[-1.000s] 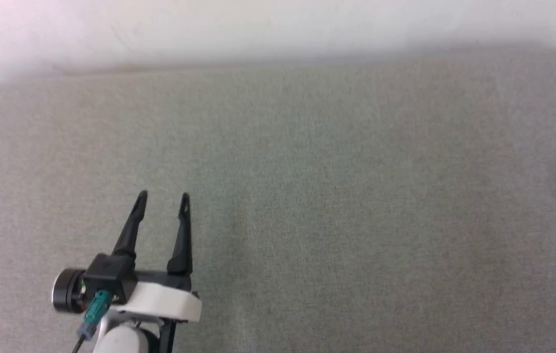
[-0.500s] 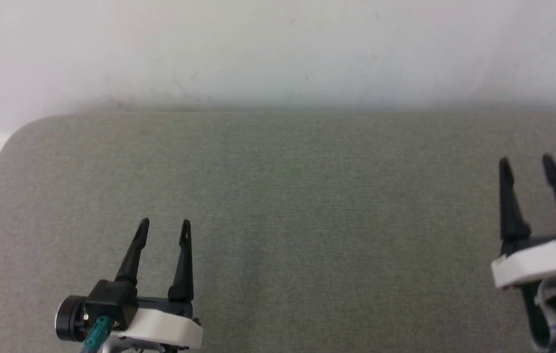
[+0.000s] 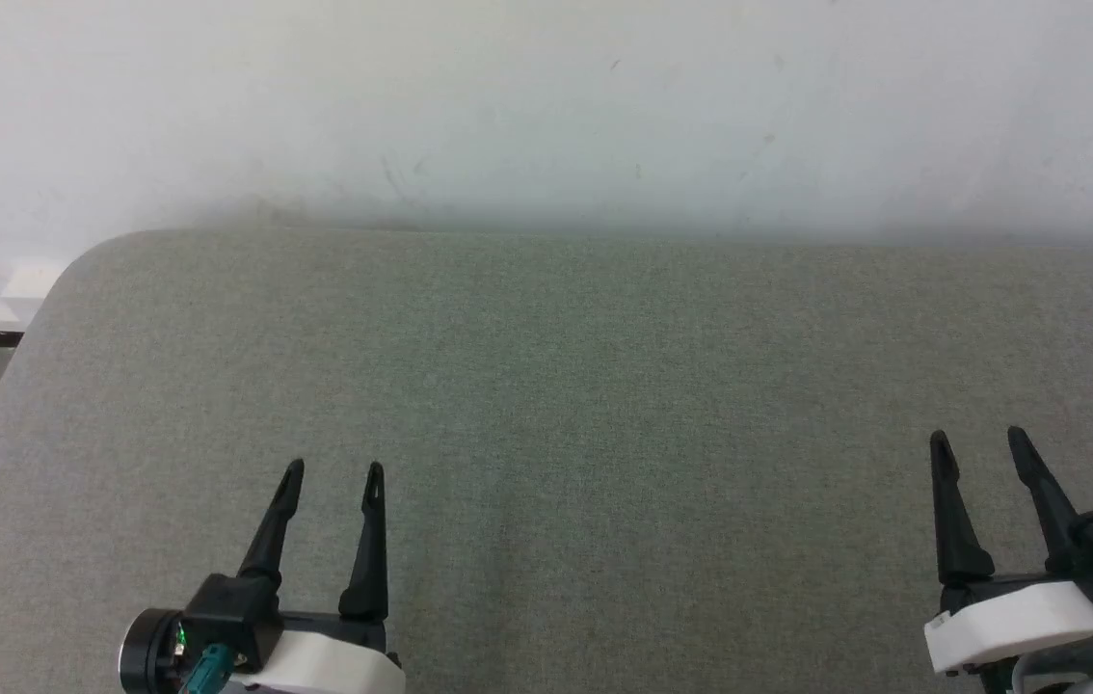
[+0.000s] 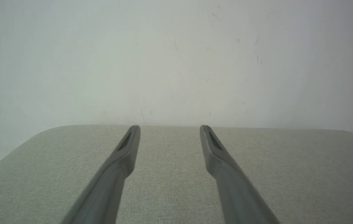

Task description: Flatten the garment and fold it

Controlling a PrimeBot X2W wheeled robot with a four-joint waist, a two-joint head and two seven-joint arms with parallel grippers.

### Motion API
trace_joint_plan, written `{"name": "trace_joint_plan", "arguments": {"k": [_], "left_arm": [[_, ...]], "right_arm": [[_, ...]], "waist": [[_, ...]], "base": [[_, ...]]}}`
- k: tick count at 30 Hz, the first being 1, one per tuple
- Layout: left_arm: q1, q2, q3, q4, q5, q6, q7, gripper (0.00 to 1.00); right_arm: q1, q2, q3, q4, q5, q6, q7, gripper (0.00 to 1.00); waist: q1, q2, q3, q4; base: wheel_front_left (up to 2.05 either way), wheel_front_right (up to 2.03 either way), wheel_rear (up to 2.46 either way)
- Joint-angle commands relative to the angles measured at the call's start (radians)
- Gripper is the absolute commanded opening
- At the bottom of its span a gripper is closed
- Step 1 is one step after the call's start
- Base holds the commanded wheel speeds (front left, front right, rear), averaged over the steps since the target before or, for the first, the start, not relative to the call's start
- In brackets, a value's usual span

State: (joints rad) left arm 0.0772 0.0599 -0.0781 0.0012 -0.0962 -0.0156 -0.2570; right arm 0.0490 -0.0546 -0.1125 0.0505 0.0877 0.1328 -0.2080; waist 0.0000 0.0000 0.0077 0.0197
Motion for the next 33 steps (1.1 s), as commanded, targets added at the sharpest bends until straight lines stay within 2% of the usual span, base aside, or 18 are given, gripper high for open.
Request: {"name": "trace_joint_plan", "arguments": {"k": [1,9,10,33], "left_arm": [[0.007,-0.003,-0.002,0.004,0.007,0.004,-0.005,1.0],[0.004,-0.004,-0.003,0.018,0.0,0.001,-0.005,1.0],[0.0,-0.001,-0.002,0.016,0.0,0.0,0.0,0.0],[-0.012,-0.002,0.011,0.013,0.014,0.002,0.041,0.0]], "right_arm": [[0.007,0.004,0.006,0.004,0.005,-0.002,-0.01,1.0],[0.006,0.004,0.016,0.005,0.01,-0.002,-0.013,1.0],[0.0,0.0,0.017,0.003,0.003,0.0,-0.006,0.0],[-0.008,0.0,0.031,-0.006,-0.011,0.0,0.029,0.0]], "waist": [[0.0,0.0,0.0,-0.001],[0.0,0.0,-0.003,0.0],[0.0001,0.0,-0.003,0.0],[0.0001,0.0,-0.004,-0.003]], "base": [[0.0,0.0,0.0],[0.0,0.0,0.0],[0.0,0.0,0.0],[0.0,0.0,0.0]]}}
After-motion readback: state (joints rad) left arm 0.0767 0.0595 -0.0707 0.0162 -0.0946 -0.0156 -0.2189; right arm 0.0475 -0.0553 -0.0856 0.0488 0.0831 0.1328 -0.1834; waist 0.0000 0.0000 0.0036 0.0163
